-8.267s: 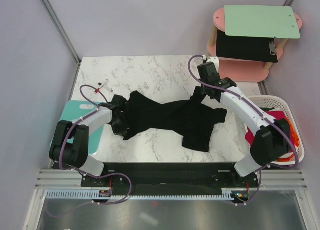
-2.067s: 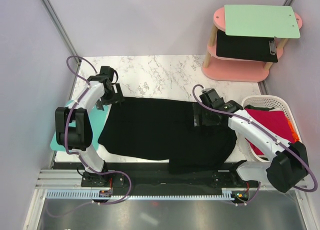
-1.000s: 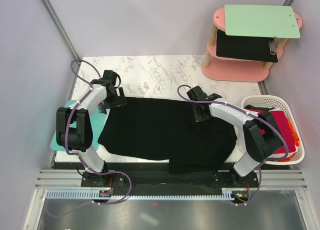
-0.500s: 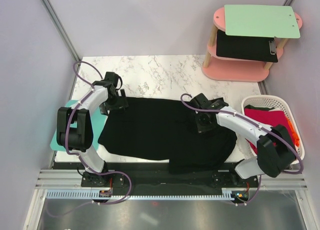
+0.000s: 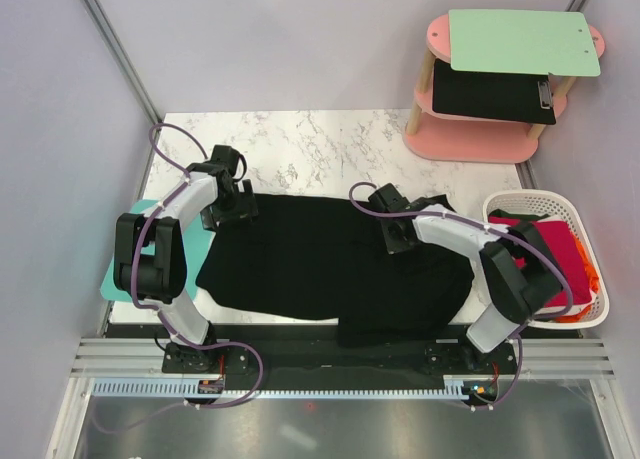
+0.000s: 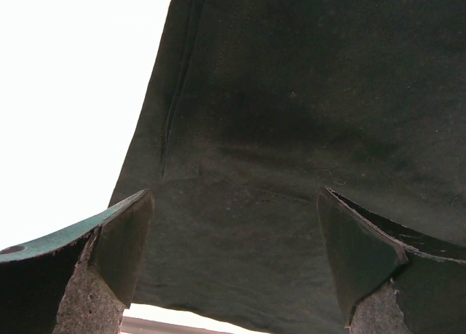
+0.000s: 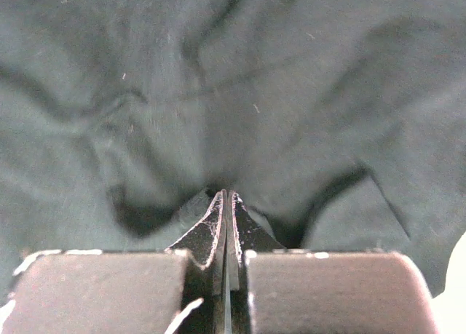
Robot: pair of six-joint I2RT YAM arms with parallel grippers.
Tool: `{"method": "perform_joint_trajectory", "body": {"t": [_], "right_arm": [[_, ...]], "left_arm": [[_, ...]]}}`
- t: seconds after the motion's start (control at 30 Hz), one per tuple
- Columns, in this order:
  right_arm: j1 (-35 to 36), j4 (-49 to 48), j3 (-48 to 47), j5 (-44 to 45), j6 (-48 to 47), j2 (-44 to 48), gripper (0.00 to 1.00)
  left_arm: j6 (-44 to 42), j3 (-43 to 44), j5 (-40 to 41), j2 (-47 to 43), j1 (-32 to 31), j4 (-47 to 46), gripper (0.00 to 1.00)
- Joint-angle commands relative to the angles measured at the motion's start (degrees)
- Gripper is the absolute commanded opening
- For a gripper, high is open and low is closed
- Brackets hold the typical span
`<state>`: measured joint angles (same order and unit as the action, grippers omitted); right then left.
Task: Fold and stack the t-shirts
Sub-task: Fold the flattened tshirt in 1/3 of the way
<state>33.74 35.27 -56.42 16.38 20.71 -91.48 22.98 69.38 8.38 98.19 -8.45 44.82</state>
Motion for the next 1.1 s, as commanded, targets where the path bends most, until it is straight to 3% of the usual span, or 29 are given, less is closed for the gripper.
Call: {"method": "perform_joint_trajectory", "body": {"t": [0.0,0.37,0.57,0.63,0.67,0.7,1.07], "right_arm": [[-0.1,-5.3,-2.0,-0.2,-0.7,-4.4,0.0],[0.0,0.5,0.3,-5.2,-0.6,1.1,0.0],[-0.4,1.6,0.6,3.1,1.0,5.0,0.0],[-1.2,0.0,-0.2,5.5,1.4,4.8,0.0],[-2.0,-0.6,-0.4,6.0,1.5,4.2,0.0],[-2.4,-1.1,-0.7,6.8,1.8,3.8,0.0],[-7.4,-6.1,-7.2,6.2,1.1,-11.5,0.0]], "left_arm": [[-0.1,-0.2,-0.3,-2.4,-0.3,-1.4,1.0],[-0.1,0.0,-0.6,-1.8,-0.5,-1.4,1.0],[-0.5,0.0,-2.7,-1.3,-1.2,-3.2,1.0],[-0.9,-0.1,-4.5,-1.3,-1.6,-4.7,0.85],[-1.2,-0.1,-5.2,-1.2,-1.7,-5.3,0.15],[-1.3,0.0,-5.4,-1.0,-2.0,-5.5,0.02],[-1.1,3.1,-4.1,7.7,-2.8,-6.5,0.02]]}}
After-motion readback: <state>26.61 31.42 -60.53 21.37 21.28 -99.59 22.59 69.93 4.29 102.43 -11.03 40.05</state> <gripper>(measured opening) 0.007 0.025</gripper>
